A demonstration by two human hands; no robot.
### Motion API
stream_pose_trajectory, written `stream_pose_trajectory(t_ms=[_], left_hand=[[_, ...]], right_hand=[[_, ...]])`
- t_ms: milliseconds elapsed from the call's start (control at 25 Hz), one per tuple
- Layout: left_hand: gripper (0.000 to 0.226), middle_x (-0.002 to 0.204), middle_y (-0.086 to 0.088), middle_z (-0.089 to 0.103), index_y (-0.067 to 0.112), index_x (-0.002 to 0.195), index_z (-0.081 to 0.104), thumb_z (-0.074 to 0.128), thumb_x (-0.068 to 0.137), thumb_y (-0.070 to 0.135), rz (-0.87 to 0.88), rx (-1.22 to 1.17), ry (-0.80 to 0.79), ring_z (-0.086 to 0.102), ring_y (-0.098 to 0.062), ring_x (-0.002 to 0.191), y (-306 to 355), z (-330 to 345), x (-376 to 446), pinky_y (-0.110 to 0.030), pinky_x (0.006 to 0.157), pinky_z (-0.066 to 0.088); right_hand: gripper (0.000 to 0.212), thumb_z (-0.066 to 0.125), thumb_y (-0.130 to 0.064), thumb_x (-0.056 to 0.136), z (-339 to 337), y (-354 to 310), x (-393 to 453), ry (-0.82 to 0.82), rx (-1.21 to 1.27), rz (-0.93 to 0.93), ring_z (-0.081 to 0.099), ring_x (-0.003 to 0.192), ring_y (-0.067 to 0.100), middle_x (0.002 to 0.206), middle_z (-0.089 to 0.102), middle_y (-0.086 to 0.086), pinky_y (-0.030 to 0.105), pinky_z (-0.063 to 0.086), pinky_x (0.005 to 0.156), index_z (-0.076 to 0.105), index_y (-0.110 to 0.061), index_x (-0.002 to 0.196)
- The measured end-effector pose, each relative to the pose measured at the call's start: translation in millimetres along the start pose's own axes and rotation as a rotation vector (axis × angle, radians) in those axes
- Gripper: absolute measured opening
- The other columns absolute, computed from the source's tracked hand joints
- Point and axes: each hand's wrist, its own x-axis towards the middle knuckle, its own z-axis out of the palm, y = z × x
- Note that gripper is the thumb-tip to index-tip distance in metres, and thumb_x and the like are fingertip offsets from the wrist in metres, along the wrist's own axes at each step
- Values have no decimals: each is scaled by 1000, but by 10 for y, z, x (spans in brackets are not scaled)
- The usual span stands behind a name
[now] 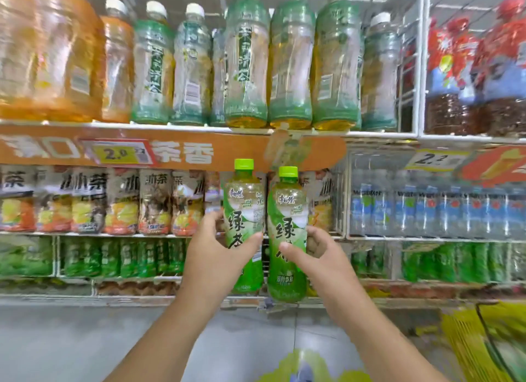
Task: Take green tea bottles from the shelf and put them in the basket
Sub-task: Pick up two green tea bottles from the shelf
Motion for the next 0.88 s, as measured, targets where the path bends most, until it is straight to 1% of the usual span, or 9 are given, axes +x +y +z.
stream_pose_trajectory(t_ms=[80,200,280,320,400,520,640,760,880], left_hand=[[61,103,27,60,35,121,52,85,71,48,-50,-17,-22,58,8,94,-320,166,55,-20,84,48],[66,100,18,72,37,114,58,80,56,56,-124,-51,23,70,0,90,-919,443,84,-39,85,59],[63,100,19,73,44,112,56,83,55,55,-190,-77,28,72,-1,91,-1339,614,82,-43,84,60],[58,100,22,72,49,109,55,85,59,51,-212,-82,18,72,-1,92,-1550,697,76,-43,83,60],[52,99,25,72,53,104,56,88,65,43,-257,-84,5,71,-2,93,-1937,816,81,-40,83,59],[45,91,31,70,44,99,57,90,72,30,-304,-105,19,71,3,84,-2399,1044,168,-31,75,57],[45,91,32,69,44,96,55,89,73,26,-325,-106,48,72,2,80,-2755,1307,340,-32,72,58],[46,91,29,72,39,100,56,89,73,21,-327,-116,64,72,1,82,-3090,1600,586,-23,71,53],[43,89,27,72,36,100,58,88,74,21,-312,-90,57,71,3,80,-3373,1862,929,-22,72,51]], right_hand=[[48,89,-48,70,11,367,96,12,-15,31,62,112,-2,112,70,-25,28,49,100,64,-36,109],[51,91,-43,68,-8,897,210,18,-9,92,69,110,9,109,77,-13,26,56,87,69,-26,111],[62,90,-49,67,-58,1235,288,16,-44,127,66,115,8,117,74,-11,33,54,96,67,-27,120],[62,90,-47,69,-79,1433,342,21,-47,151,65,115,5,119,73,-11,29,53,96,66,-27,123],[42,85,-27,80,-101,1763,434,22,-22,175,69,103,0,110,76,-9,14,52,81,68,-22,118],[29,76,-7,87,-129,2263,612,-1,28,226,73,96,9,105,78,0,14,53,73,67,-10,115],[31,75,-8,87,-185,2672,828,23,52,269,74,99,12,106,78,1,17,55,75,66,-11,117],[32,75,-11,87,-252,3042,1128,42,54,278,73,99,13,106,78,-1,20,56,78,67,-14,118],[28,76,-9,87,-307,3375,1526,78,61,269,74,97,16,103,79,1,21,55,78,68,-11,114]])
